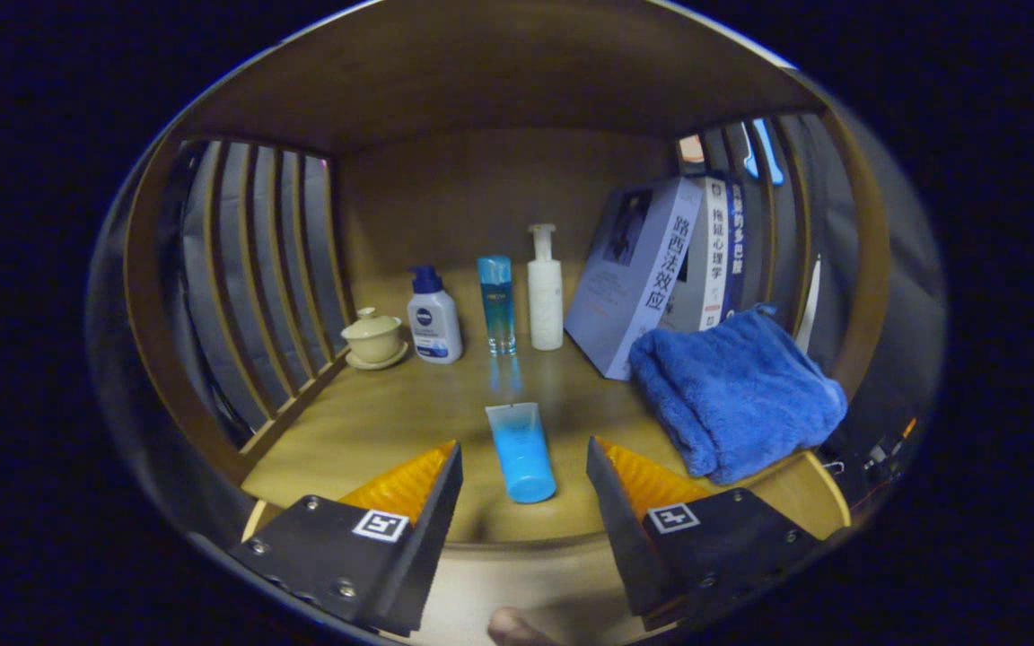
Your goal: Pull open the drawer, take out the items inside it, and place them on the countertop above the cabinet.
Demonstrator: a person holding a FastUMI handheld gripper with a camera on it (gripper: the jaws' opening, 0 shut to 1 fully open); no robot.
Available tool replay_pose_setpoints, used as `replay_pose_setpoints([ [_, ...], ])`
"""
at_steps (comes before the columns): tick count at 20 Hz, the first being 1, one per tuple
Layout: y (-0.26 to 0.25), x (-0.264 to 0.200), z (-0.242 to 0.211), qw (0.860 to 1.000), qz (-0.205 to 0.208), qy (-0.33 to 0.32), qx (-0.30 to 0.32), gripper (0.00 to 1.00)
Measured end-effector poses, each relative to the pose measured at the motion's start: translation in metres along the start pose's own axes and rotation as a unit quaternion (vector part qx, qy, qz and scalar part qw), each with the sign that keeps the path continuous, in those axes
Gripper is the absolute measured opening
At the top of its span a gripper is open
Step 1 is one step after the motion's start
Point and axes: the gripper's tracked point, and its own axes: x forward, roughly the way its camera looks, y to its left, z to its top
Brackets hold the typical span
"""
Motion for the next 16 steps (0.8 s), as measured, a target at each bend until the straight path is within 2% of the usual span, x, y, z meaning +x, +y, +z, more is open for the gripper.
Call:
replay_pose_setpoints([
  [2, 0.004, -0.037, 0.008, 1.0, -0.004, -0.021, -0.015, 0.83],
  [4, 0.009, -0.074, 0.01, 0.999, -0.002, -0.041, -0.03, 1.0],
  [11, 0.001, -0.178, -0.009, 0.996, -0.013, -0.081, -0.044, 1.0],
  [16, -0.024, -0.204, -0.048, 0.996, -0.027, -0.084, -0.006, 1.0],
])
